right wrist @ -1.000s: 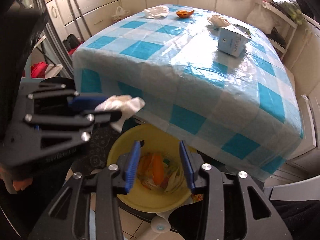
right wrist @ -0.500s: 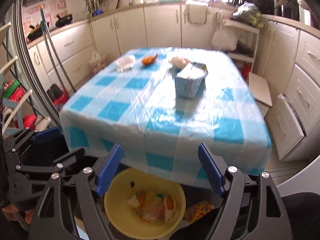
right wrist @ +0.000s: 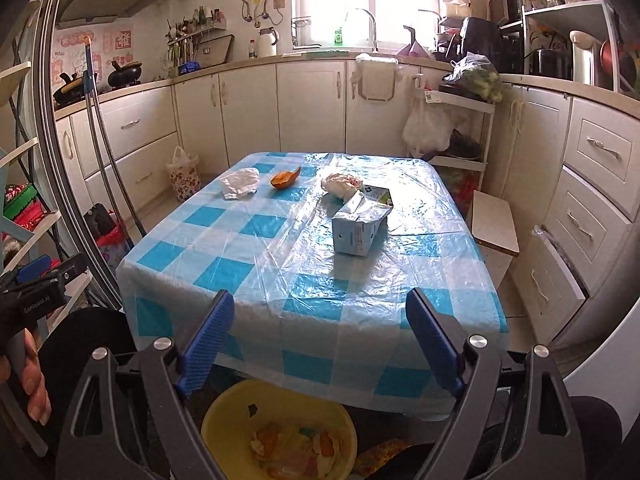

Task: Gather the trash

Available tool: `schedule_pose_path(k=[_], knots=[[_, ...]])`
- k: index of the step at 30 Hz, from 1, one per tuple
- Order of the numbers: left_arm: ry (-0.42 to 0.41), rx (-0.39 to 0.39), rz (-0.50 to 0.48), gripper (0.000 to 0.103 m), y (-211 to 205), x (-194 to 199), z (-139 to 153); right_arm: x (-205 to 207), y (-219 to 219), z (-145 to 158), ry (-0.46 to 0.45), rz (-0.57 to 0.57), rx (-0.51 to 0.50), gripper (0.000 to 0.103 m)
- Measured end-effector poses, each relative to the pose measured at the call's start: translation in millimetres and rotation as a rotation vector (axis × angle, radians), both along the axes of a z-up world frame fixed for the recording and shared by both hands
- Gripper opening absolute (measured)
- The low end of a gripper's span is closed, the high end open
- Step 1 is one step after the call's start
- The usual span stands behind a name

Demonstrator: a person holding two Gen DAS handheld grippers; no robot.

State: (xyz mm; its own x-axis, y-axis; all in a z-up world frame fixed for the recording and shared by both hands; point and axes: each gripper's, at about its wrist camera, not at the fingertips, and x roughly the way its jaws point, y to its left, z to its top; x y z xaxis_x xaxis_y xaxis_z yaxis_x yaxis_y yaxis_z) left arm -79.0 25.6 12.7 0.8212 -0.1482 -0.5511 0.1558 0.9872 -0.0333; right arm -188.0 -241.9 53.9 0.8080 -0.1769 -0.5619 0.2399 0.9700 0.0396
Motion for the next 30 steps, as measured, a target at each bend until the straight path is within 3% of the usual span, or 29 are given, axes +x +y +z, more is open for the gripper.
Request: schedule_pose_path(k=[6,30], knots=[[-0.023,0.028,-0.016,0.091,-9.3,-9.0,-1.1,-2.4,3.9,-0.4,0.001,-0.001,-0.011,0.084],[0.017,0.021,-0.002,0.094,-6.8,-3.1,-8.3,-2.2,5.8,-3.4,0.034,-0.001,-0.006,0.088]])
